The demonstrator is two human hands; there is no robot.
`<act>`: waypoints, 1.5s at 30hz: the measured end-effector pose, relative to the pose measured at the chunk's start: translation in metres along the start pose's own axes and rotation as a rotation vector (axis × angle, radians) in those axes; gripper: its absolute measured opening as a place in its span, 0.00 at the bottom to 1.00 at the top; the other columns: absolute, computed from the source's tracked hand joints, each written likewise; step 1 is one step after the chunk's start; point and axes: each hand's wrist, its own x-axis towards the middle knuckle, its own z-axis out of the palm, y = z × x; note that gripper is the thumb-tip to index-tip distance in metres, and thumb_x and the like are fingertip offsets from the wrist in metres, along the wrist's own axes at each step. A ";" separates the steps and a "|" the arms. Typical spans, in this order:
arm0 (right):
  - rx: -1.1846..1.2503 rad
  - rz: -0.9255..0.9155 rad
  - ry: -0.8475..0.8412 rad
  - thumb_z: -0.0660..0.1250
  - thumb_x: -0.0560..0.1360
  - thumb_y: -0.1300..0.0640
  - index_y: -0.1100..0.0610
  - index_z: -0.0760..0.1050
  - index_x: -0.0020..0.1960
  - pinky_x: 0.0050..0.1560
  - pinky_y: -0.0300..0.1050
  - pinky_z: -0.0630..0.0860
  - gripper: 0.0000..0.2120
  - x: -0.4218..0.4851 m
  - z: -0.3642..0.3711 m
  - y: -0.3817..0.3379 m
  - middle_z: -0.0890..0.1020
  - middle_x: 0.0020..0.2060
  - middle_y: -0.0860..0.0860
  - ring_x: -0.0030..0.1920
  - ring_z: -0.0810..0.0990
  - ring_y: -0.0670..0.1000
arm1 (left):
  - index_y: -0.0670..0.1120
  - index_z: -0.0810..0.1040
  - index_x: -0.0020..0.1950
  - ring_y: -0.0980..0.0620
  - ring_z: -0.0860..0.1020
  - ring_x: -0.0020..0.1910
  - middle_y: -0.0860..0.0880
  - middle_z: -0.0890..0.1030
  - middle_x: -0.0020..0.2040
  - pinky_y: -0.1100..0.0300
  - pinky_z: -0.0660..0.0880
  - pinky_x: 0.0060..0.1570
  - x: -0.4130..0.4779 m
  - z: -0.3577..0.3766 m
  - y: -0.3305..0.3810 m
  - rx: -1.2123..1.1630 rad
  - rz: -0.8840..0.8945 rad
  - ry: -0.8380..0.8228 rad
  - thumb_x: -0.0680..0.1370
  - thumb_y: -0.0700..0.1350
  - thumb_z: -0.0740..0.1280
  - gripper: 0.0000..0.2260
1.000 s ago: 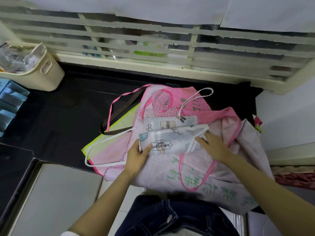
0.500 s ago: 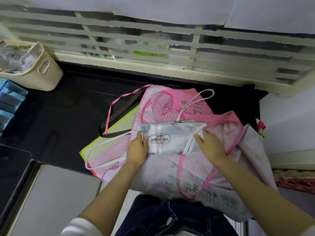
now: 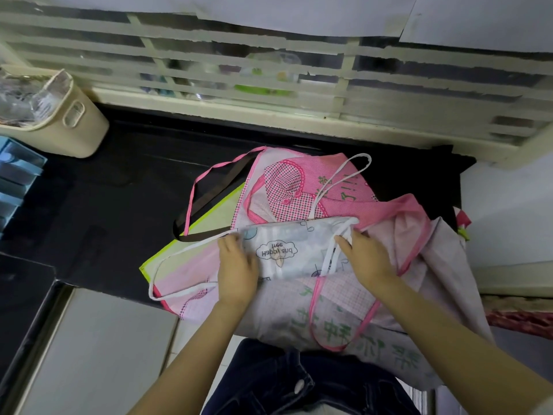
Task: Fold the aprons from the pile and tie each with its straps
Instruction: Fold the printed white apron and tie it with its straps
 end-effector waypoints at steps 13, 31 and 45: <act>0.380 0.125 0.036 0.63 0.78 0.57 0.65 0.71 0.56 0.44 0.49 0.72 0.12 0.000 -0.020 -0.007 0.78 0.48 0.61 0.48 0.78 0.61 | 0.48 0.57 0.76 0.40 0.58 0.73 0.46 0.60 0.76 0.42 0.43 0.72 -0.002 0.065 -0.015 0.542 0.469 -0.354 0.83 0.53 0.39 0.24; -0.403 -0.364 -0.334 0.30 0.69 0.27 0.59 0.37 0.76 0.74 0.55 0.42 0.47 0.015 -0.002 -0.015 0.44 0.76 0.58 0.76 0.44 0.61 | 0.54 0.37 0.75 0.48 0.32 0.74 0.53 0.37 0.76 0.53 0.22 0.66 0.003 0.061 -0.018 0.487 0.478 -0.415 0.76 0.64 0.31 0.29; -0.268 -0.225 -0.214 0.51 0.81 0.45 0.61 0.69 0.63 0.64 0.47 0.64 0.22 -0.003 -0.024 -0.020 0.73 0.62 0.57 0.64 0.68 0.56 | 0.46 0.51 0.77 0.44 0.52 0.76 0.43 0.53 0.77 0.49 0.50 0.73 -0.020 0.042 0.019 0.573 0.583 -0.365 0.76 0.32 0.60 0.32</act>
